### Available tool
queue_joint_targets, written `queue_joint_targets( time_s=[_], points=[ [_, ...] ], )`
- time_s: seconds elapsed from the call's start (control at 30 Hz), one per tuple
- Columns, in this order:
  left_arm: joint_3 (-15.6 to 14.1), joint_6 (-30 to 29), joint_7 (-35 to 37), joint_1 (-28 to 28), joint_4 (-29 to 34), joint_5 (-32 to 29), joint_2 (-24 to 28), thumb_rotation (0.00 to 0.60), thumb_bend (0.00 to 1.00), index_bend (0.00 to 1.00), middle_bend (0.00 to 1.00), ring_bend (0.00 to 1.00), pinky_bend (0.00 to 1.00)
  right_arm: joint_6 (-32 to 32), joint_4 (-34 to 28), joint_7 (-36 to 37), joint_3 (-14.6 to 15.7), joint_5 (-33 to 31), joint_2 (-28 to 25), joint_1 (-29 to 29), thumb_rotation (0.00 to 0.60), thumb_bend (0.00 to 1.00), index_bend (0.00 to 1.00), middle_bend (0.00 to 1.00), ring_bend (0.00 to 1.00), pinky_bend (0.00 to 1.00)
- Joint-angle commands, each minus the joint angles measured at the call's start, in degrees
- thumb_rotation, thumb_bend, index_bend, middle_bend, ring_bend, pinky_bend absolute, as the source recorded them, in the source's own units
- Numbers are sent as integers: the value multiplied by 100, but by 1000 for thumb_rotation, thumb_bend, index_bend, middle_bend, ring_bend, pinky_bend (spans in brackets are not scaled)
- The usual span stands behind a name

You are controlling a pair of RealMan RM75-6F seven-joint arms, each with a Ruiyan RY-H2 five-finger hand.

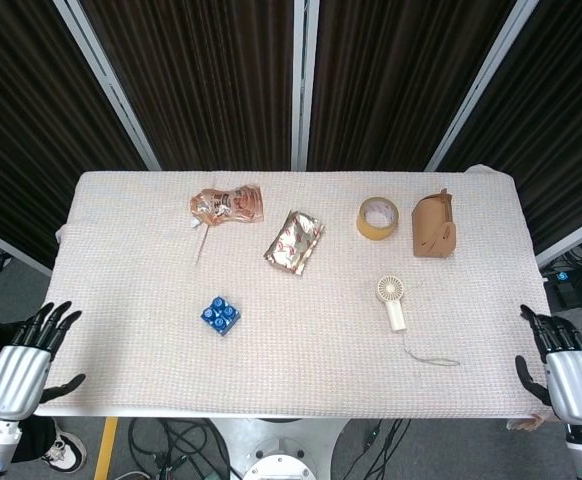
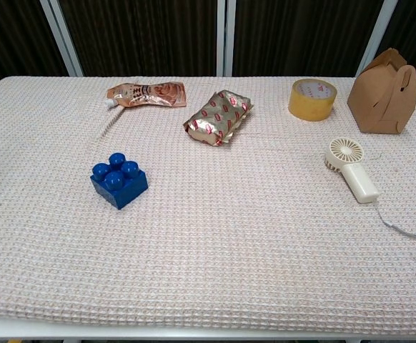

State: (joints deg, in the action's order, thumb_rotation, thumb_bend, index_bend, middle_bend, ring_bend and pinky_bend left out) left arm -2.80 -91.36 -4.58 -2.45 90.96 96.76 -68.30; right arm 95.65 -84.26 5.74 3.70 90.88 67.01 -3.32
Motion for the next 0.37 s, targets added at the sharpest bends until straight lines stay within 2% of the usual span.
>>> queue_joint_targets(
  time_s=[0.03, 0.37],
  points=[
    [-1, -32, -57, 26, 85, 13, 39, 600, 0, 112, 45, 0, 173, 427, 562, 86, -55, 120, 98, 295, 600, 0, 0, 0, 0, 0],
    [78, -30, -49, -5, 195, -17, 188, 600, 0, 112, 45, 0, 173, 440, 732, -41, -202, 161, 316, 388, 600, 0, 0, 0, 0, 0]
  ],
)
